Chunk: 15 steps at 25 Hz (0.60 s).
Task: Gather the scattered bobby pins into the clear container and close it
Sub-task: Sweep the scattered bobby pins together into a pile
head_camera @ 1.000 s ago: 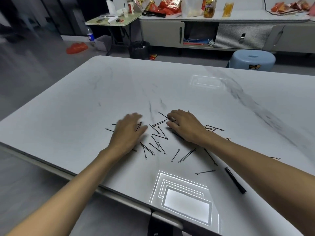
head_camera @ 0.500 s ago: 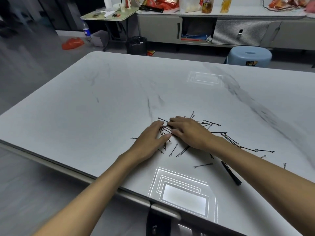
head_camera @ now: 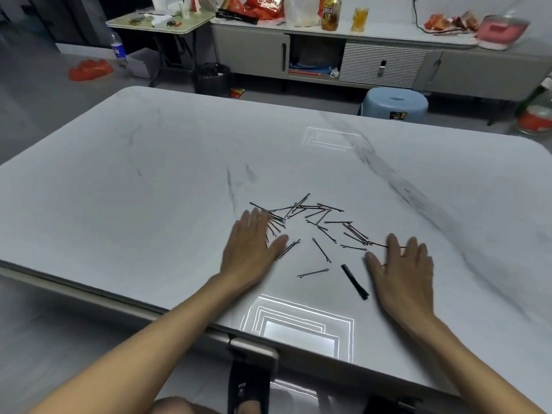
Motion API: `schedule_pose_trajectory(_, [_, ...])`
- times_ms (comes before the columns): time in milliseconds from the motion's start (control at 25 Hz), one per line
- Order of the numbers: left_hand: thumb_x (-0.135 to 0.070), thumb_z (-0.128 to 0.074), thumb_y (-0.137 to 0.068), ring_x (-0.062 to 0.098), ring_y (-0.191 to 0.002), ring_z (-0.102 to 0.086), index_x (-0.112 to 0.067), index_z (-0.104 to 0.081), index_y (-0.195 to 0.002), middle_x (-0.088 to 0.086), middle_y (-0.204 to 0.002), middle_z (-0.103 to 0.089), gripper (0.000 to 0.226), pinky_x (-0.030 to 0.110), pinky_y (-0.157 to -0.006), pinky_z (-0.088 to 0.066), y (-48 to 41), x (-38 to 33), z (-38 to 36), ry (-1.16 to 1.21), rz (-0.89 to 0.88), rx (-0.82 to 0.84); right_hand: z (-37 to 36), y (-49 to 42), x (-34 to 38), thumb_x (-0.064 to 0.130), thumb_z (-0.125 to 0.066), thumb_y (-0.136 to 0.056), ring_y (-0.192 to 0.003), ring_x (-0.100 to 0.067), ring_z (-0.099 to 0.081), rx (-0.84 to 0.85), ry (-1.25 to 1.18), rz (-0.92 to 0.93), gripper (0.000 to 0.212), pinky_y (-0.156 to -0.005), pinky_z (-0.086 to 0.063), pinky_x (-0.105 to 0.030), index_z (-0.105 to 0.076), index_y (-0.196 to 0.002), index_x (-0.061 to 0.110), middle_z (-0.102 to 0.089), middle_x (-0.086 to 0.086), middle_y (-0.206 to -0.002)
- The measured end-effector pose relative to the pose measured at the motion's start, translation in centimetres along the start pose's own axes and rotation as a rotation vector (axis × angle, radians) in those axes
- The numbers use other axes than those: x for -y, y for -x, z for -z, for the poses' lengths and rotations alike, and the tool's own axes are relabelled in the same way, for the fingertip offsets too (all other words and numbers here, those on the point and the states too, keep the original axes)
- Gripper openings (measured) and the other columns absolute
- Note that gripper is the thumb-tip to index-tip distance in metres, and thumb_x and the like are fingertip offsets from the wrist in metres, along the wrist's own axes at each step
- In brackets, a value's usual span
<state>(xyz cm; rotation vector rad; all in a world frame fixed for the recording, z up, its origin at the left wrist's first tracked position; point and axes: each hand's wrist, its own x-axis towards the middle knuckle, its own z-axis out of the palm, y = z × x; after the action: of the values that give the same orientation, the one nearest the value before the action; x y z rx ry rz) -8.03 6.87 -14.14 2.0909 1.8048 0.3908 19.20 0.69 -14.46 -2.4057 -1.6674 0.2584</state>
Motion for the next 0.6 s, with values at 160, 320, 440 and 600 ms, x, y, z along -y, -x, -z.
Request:
schedule_pose_trajectory(160, [-0.062,-0.036,-0.092,0.014,-0.148,0.001,-0.024,-0.017,-0.153,-0.006,-0.162,-0.010,0.074,0.031,-0.117,-0.003,0.7,-5.0,-2.4,0.102,-0.143,0.080,0.3,-1.1,2.8,0.044,-0.041,-0.096,-0.131,-0.033,-0.035,0.019,-0.175,0.242,0.045,-0.111,-0.026,-0.048,-0.047,-0.128,0.014,-0.044,-0.012,-0.135])
schedule_pose_trajectory(320, [-0.047,-0.049,-0.095,0.018,-0.148,-0.011,-0.016,-0.030,-0.149,0.000,-0.159,-0.022,0.065,0.035,-0.118,-0.011,-0.3,-5.4,-2.2,0.347,-0.141,-0.024,0.9,-0.6,1.3,0.053,-0.034,-0.095,-0.146,-0.027,-0.015,-0.098,-0.158,0.162,0.060,-0.120,-0.009,-0.044,-0.038,-0.143,0.018,-0.026,-0.013,-0.156])
schedule_pose_trajectory(440, [-0.048,-0.042,-0.098,0.020,-0.149,-0.004,-0.013,-0.022,-0.152,0.006,-0.162,-0.013,0.068,0.035,-0.119,-0.005,-2.7,-2.9,-1.1,0.199,0.006,-0.090,0.5,2.0,-1.0,0.070,-0.022,-0.087,-0.148,-0.033,0.000,0.017,-0.057,0.107,0.081,-0.120,-0.003,-0.047,-0.016,-0.151,0.021,-0.010,-0.020,-0.159])
schedule_pose_trajectory(600, [-0.053,-0.035,-0.097,0.023,-0.148,-0.008,-0.015,-0.020,-0.153,0.004,-0.161,-0.017,0.069,0.039,-0.118,-0.011,-5.5,-0.6,-0.2,0.062,-0.001,-0.032,-0.5,2.4,0.9,0.070,-0.022,-0.089,-0.149,-0.023,0.012,0.124,-0.038,0.361,0.080,-0.121,0.005,-0.040,-0.009,-0.154,0.025,0.003,-0.009,-0.163])
